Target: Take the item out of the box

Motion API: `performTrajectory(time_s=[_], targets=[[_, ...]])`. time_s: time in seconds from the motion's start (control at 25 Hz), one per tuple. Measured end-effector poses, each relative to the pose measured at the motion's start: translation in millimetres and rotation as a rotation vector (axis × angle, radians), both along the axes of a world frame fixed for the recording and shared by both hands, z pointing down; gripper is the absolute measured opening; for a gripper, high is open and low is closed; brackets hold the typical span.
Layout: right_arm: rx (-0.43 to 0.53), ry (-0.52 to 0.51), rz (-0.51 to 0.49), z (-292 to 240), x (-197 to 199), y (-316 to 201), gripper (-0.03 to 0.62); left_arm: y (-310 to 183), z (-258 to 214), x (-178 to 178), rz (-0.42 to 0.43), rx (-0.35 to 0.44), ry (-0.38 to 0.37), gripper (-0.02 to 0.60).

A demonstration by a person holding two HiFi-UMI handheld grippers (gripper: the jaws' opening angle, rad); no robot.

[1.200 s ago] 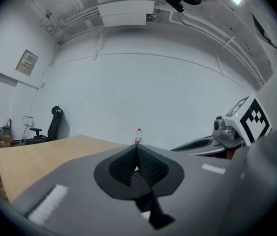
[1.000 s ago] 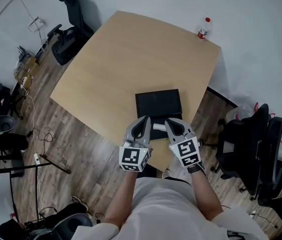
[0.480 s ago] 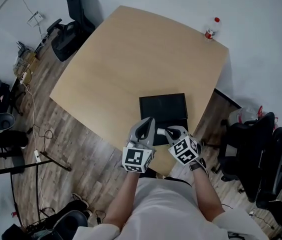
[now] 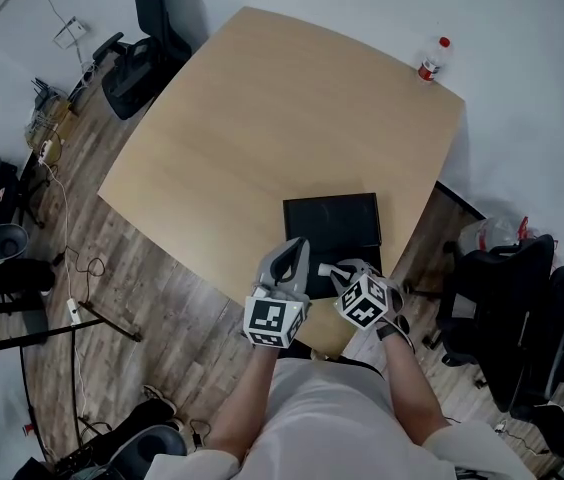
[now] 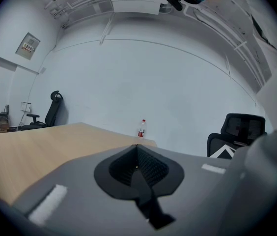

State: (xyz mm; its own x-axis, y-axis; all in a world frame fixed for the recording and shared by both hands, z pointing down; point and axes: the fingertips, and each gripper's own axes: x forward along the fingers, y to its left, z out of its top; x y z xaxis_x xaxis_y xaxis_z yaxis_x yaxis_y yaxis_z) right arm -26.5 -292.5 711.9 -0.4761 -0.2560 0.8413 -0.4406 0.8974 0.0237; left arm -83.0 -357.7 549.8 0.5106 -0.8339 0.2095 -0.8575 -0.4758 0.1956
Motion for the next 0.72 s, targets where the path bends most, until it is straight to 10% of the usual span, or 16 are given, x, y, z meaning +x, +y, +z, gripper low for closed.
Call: performTrajectory(time_s=[0.72], targets=[[-0.097,0.126,-0.134,47,-7,5,0.132,-5,6,-17,-0.017,-0.02,0.002,0.009]])
